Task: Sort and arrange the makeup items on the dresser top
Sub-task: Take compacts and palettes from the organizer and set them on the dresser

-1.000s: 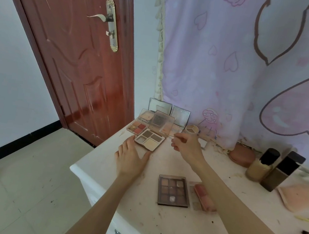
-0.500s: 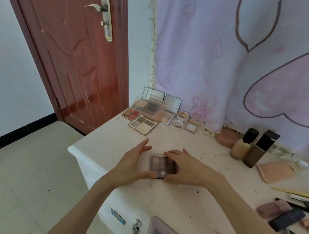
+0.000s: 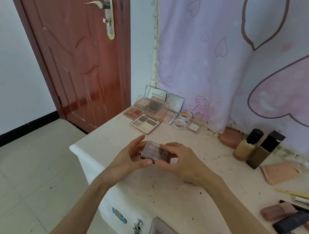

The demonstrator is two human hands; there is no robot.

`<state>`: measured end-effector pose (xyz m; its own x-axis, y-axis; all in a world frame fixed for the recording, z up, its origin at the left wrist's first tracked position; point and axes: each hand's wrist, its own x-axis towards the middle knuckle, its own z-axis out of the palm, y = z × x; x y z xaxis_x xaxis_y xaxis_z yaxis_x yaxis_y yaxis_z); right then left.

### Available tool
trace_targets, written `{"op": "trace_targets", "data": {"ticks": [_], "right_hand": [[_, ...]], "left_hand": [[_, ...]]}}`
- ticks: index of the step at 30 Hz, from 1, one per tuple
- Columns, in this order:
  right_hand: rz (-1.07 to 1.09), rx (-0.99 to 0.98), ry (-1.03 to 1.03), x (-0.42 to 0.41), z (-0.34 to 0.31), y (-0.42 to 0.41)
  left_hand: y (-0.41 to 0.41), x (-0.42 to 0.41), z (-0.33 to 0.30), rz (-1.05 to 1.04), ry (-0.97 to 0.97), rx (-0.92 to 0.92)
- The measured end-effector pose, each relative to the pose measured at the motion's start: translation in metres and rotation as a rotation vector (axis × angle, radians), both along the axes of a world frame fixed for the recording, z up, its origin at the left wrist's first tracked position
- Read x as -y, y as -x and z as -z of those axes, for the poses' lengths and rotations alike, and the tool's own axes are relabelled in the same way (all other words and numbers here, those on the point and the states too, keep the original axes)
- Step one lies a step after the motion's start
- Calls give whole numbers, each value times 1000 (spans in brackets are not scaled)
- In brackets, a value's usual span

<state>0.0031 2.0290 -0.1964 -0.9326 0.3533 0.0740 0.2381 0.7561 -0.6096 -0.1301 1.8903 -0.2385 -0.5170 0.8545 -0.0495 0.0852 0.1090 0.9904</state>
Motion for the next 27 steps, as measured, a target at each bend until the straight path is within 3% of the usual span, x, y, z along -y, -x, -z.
{"op": "trace_targets", "data": {"ticks": [7, 27], "right_hand": [[12, 3, 34, 5, 9, 13], [20, 102, 119, -5, 7, 26]], "left_hand": [[3, 4, -1, -49, -30, 115], [9, 8, 1, -51, -60, 125]]}}
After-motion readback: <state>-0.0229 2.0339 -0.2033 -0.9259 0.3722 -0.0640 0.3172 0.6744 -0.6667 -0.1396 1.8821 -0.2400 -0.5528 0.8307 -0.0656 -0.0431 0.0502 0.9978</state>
